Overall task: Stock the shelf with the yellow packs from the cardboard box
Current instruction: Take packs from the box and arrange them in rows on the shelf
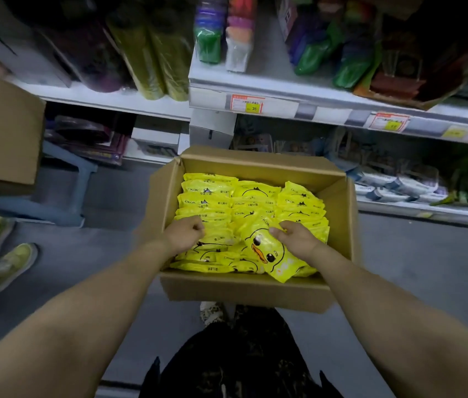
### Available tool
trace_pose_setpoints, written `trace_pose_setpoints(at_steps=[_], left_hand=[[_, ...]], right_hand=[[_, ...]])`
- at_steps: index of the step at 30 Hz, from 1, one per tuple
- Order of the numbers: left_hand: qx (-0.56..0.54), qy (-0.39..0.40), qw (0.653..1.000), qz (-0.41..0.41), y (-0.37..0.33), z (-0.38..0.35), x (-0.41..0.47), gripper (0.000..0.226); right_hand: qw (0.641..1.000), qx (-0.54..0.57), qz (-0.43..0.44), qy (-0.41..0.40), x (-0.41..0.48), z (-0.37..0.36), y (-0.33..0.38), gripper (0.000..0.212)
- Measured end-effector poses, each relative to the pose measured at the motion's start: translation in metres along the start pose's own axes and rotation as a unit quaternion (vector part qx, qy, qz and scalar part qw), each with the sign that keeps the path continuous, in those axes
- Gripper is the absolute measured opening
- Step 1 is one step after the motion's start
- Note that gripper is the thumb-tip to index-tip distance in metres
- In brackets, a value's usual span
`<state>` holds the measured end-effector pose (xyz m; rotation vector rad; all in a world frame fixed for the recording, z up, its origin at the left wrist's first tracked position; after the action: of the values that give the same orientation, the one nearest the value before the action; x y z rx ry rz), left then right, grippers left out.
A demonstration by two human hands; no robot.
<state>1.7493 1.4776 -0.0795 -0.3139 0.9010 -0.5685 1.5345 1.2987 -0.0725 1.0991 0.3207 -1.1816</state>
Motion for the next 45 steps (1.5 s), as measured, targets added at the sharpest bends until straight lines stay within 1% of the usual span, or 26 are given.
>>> trace_pose_setpoints(at_steps=[2,5,7,8,9,10,11,12,13,14,15,16,18,20,21,24,28,30,34,36,39,41,42,44,45], left_hand=[[-0.022,-0.004,1.0,-0.02,-0.012,0.015,-0.011,0.013],[-0.066,-0.046,0.997,-0.02,-0.027,0.036,-0.025,0.016],[-0.085,-0.066,0.994,-0.018,-0.04,0.047,-0.036,0.022],[-0.114,-0.073,0.991,-0.016,-0.045,0.05,-0.04,0.025],[-0.161,-0.071,0.984,-0.001,-0.05,0.054,-0.046,0.032],[-0.212,-0.064,0.975,0.015,-0.053,0.057,-0.049,0.049],[-0.26,-0.037,0.964,0.037,-0.053,0.058,-0.05,0.072],[-0.29,-0.005,0.956,0.045,-0.05,0.055,-0.043,0.09],[-0.313,0.025,0.948,0.053,-0.051,0.056,-0.037,0.1],[-0.333,0.057,0.94,0.054,-0.061,0.059,-0.038,0.095],[-0.348,0.075,0.933,0.046,-0.078,0.067,-0.05,0.081],[-0.363,0.087,0.927,0.032,-0.1,0.077,-0.066,0.064],[-0.378,0.104,0.919,-0.034,-0.141,0.097,-0.088,0.039],[-0.373,0.09,0.92,-0.082,-0.173,0.121,-0.097,0.017],[-0.371,0.073,0.921,-0.096,-0.184,0.134,-0.098,0.014],[-0.34,0.012,0.929,-0.144,-0.221,0.177,-0.103,0.027],[-0.326,-0.019,0.926,-0.192,-0.271,0.231,-0.108,0.036],[-0.302,-0.032,0.93,-0.209,-0.296,0.252,-0.111,0.035],[-0.255,-0.076,0.935,-0.236,-0.348,0.283,-0.119,0.024],[-0.237,-0.096,0.933,-0.253,-0.374,0.296,-0.118,0.023],[-0.172,-0.137,0.938,-0.269,-0.409,0.311,-0.106,0.025],[-0.105,-0.166,0.943,-0.268,-0.434,0.318,-0.09,0.039],[-0.066,-0.187,0.942,-0.27,-0.446,0.32,-0.084,0.055],[0.011,-0.224,0.933,-0.283,-0.472,0.324,-0.066,0.098],[0.046,-0.23,0.928,-0.289,-0.485,0.325,-0.056,0.107]], right_hand=[[0.998,0.058,-0.02,-0.031,-0.014,0.007,0.0,0.079],[0.989,0.135,-0.04,-0.054,-0.036,0.016,0.001,0.096],[0.982,0.169,-0.043,-0.069,-0.048,0.024,0.004,0.102],[0.98,0.181,-0.039,-0.077,-0.054,0.029,0.008,0.103],[0.978,0.187,-0.03,-0.086,-0.058,0.035,0.011,0.103],[0.977,0.191,-0.021,-0.096,-0.066,0.042,0.018,0.105],[0.975,0.2,-0.016,-0.101,-0.071,0.049,0.023,0.104],[0.97,0.214,-0.012,-0.111,-0.075,0.058,0.028,0.097],[0.965,0.232,-0.007,-0.122,-0.082,0.067,0.036,0.079],[0.96,0.248,-0.002,-0.129,-0.088,0.077,0.043,0.059],[0.956,0.264,0.011,-0.131,-0.09,0.087,0.049,0.047],[0.951,0.275,0.02,-0.137,-0.093,0.099,0.057,0.041],[0.94,0.302,0.049,-0.15,-0.102,0.125,0.077,0.039],[0.931,0.319,0.074,-0.161,-0.115,0.153,0.1,0.039],[0.926,0.329,0.087,-0.16,-0.12,0.165,0.113,0.04],[0.911,0.348,0.138,-0.174,-0.136,0.207,0.147,0.034],[0.895,0.34,0.205,-0.202,-0.159,0.273,0.191,0.035],[0.895,0.324,0.223,-0.209,-0.168,0.303,0.209,0.035],[0.894,0.299,0.253,-0.218,-0.177,0.35,0.237,0.032],[0.895,0.28,0.261,-0.228,-0.178,0.369,0.247,0.034],[0.9,0.244,0.271,-0.24,-0.177,0.393,0.259,0.034],[0.902,0.218,0.276,-0.25,-0.175,0.41,0.264,0.032],[0.903,0.203,0.28,-0.255,-0.174,0.418,0.266,0.031],[0.905,0.169,0.285,-0.266,-0.168,0.436,0.27,0.03],[0.906,0.148,0.286,-0.273,-0.164,0.445,0.272,0.032]])
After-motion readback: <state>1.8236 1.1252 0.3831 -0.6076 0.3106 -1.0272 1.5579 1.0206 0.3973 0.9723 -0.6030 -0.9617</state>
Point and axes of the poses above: each hand's wrist, its own x-axis towards the middle knuckle, its own z-axis out of the back of the hand, y = z × x, the point moved 5 cm from there along x, towards the middle knuckle, and after that the axes turned 8 degrees about -y, right-handed, at the moved point
